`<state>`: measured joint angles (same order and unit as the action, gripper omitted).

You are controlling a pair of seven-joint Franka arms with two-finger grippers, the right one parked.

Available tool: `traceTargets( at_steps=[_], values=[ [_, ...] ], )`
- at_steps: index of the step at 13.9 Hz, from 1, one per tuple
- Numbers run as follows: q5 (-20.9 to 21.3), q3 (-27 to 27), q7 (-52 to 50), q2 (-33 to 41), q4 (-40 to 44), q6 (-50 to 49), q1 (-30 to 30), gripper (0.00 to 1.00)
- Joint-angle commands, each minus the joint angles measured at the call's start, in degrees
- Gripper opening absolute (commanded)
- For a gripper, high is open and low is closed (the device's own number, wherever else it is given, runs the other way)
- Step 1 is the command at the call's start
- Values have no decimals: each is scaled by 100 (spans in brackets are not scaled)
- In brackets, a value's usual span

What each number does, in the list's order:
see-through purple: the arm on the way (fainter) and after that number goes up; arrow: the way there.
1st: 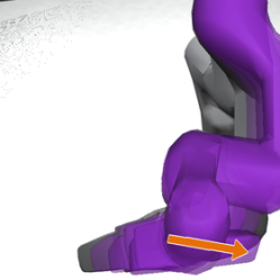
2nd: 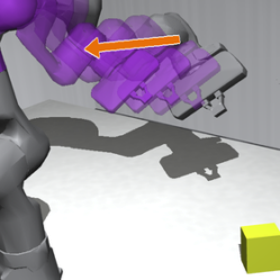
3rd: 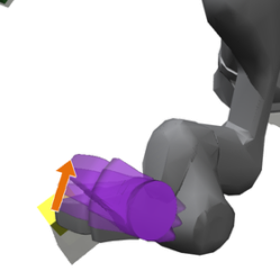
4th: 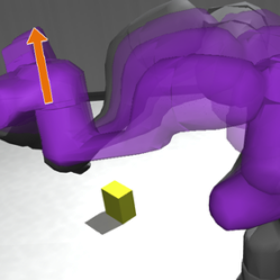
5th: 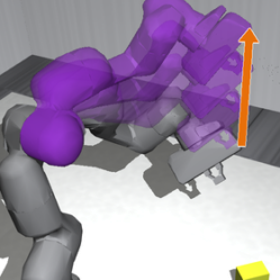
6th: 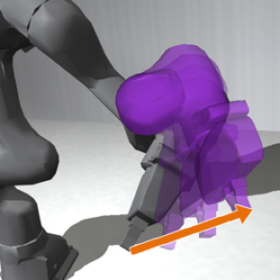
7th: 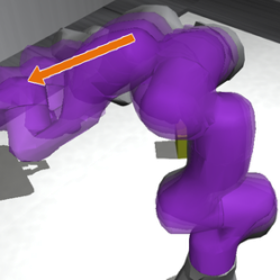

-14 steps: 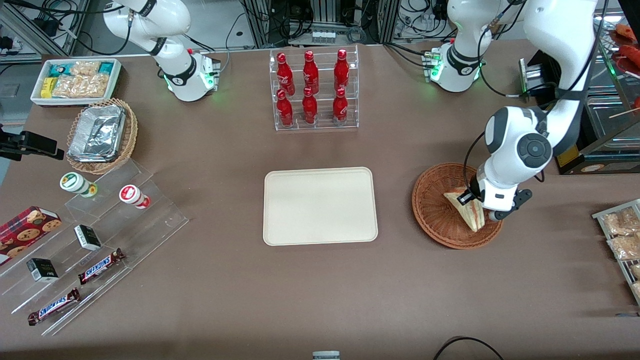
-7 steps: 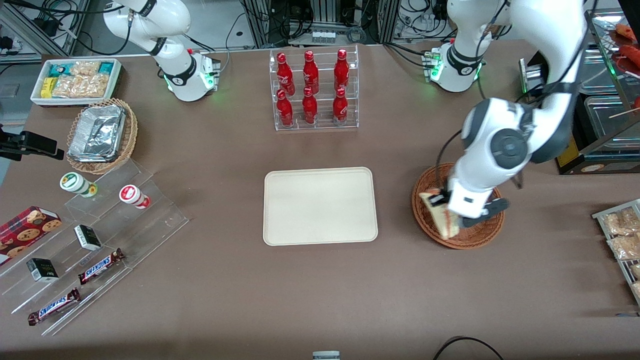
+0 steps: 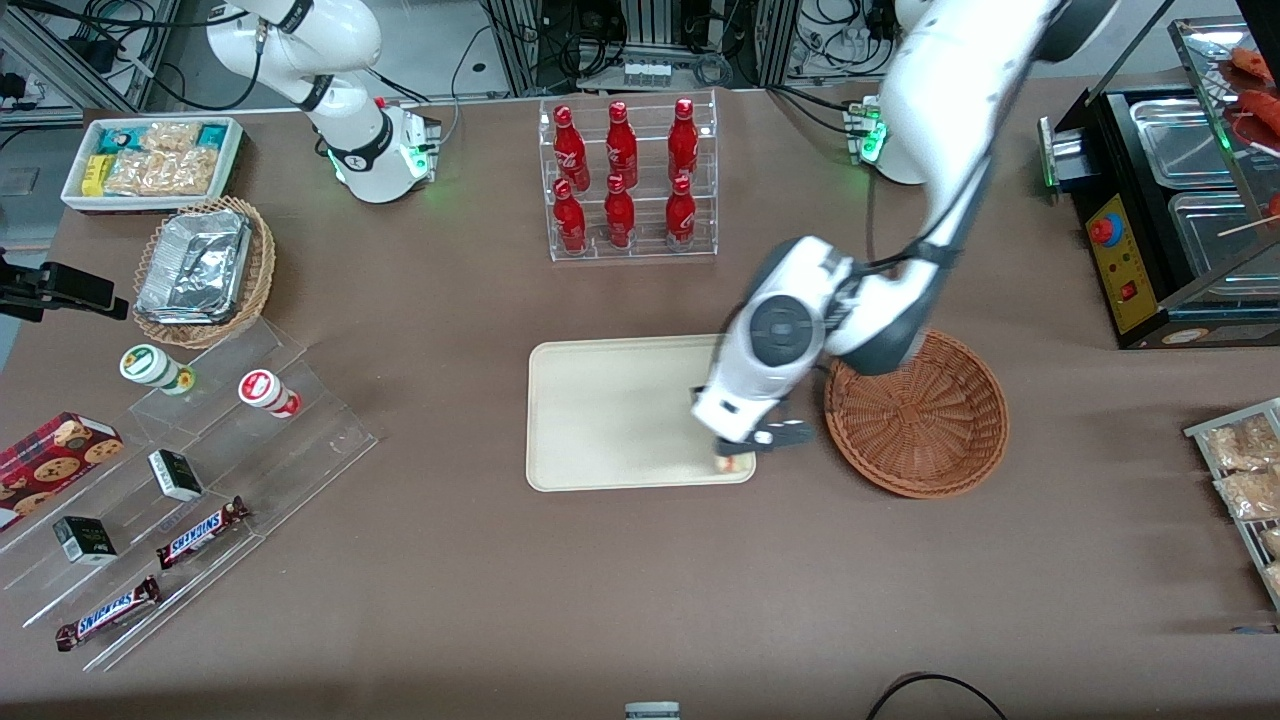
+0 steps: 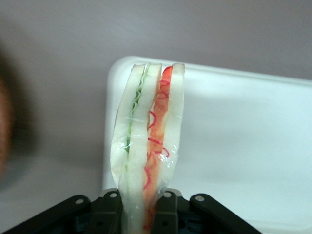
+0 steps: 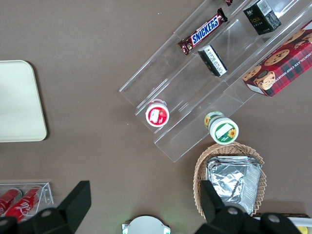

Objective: Place sandwich from basket to tray
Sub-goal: 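Carry the sandwich with the left gripper over the cream tray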

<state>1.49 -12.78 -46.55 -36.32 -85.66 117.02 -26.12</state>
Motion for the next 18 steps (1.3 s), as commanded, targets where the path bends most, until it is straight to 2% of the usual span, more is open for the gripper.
traceTargets(
  at_steps=[1, 3, 6, 13, 17, 18],
  values=[
    [122, 100, -503, -637, 909, -268, -542, 0],
    [359, 100, -915, -893, 1173, -268, -815, 0],
    [439, 109, -1277, -1166, 1464, -355, -1132, 0],
    [536, 109, -1743, -1632, 1983, -584, -1229, 0],
    [545, 109, -1787, -1659, 1983, -523, -1256, 0],
    [545, 109, -1805, -1659, 1983, -514, -1256, 23]
  ],
)
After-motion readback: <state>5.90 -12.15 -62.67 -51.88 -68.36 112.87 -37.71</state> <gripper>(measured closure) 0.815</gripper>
